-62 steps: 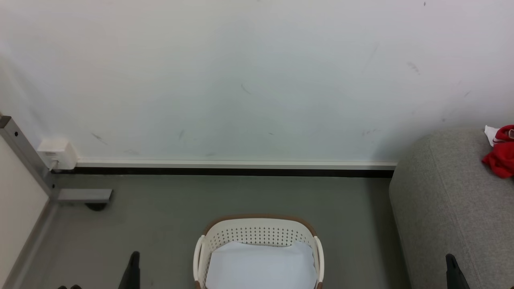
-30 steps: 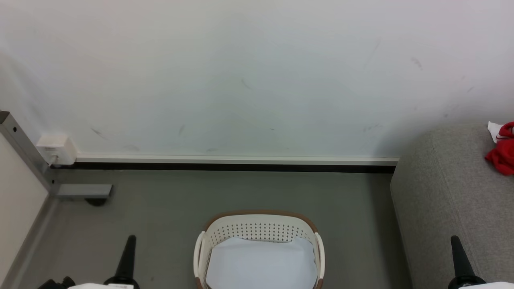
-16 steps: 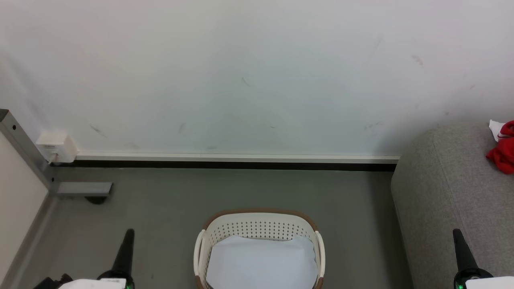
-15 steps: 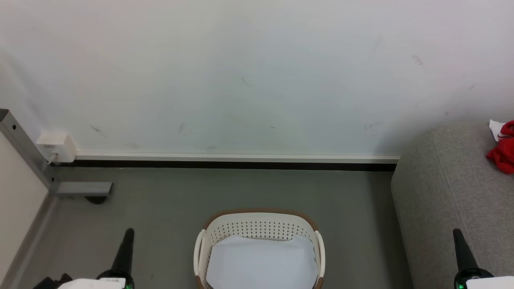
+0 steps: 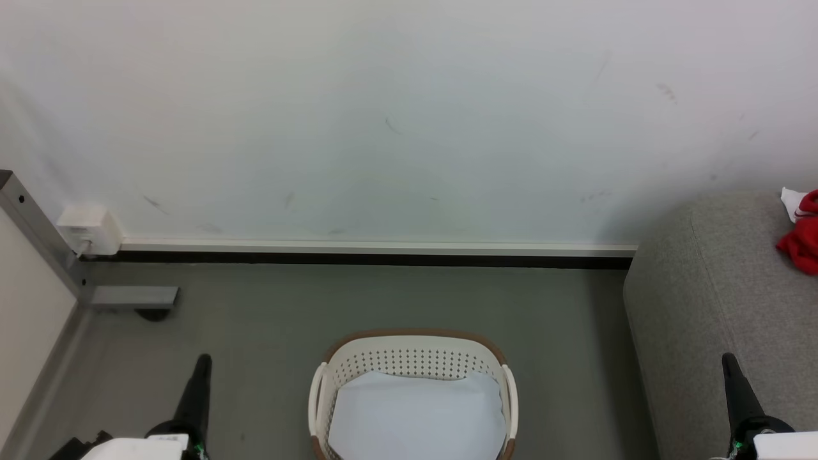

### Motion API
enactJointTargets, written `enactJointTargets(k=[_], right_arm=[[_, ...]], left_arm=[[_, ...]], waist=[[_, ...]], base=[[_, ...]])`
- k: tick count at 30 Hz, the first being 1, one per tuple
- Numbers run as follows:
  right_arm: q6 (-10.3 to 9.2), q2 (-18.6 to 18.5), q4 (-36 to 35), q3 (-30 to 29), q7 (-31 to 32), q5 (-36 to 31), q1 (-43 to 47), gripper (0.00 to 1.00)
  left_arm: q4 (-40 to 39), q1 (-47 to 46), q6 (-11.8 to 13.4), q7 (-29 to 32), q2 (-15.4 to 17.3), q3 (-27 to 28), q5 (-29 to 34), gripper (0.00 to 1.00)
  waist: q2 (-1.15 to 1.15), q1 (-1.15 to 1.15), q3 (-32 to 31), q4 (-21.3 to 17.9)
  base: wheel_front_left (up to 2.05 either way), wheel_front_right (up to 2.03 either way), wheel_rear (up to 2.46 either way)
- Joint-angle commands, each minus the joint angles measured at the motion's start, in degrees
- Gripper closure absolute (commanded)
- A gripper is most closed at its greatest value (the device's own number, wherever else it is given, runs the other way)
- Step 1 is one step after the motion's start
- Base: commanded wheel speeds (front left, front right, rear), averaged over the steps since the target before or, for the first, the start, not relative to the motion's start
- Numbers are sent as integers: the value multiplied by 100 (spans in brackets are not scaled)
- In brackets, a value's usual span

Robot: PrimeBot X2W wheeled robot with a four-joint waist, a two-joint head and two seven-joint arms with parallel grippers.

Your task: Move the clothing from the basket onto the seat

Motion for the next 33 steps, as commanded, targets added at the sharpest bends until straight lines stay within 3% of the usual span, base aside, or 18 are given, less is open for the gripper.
enactJointTargets(k=[1, 22, 33], right_arm=[[-10, -51, -46, -24, 39, 153, -94, 100], [-12, -52, -104, -93, 252, 919, -212, 100], [-12, -51, -99, -89, 249, 888, -208, 100]], left_arm=[[-30, -96, -42, 45, 21, 39, -142, 100], [-17, -209, -92, 260, 6, 122, -907, 100], [-18, -204, -87, 257, 7, 117, -881, 100]], waist=[[0, 0, 5, 1], [0, 0, 71, 10], [0, 0, 71, 10]], base=[[0, 0, 0], [0, 0, 0], [0, 0, 0]])
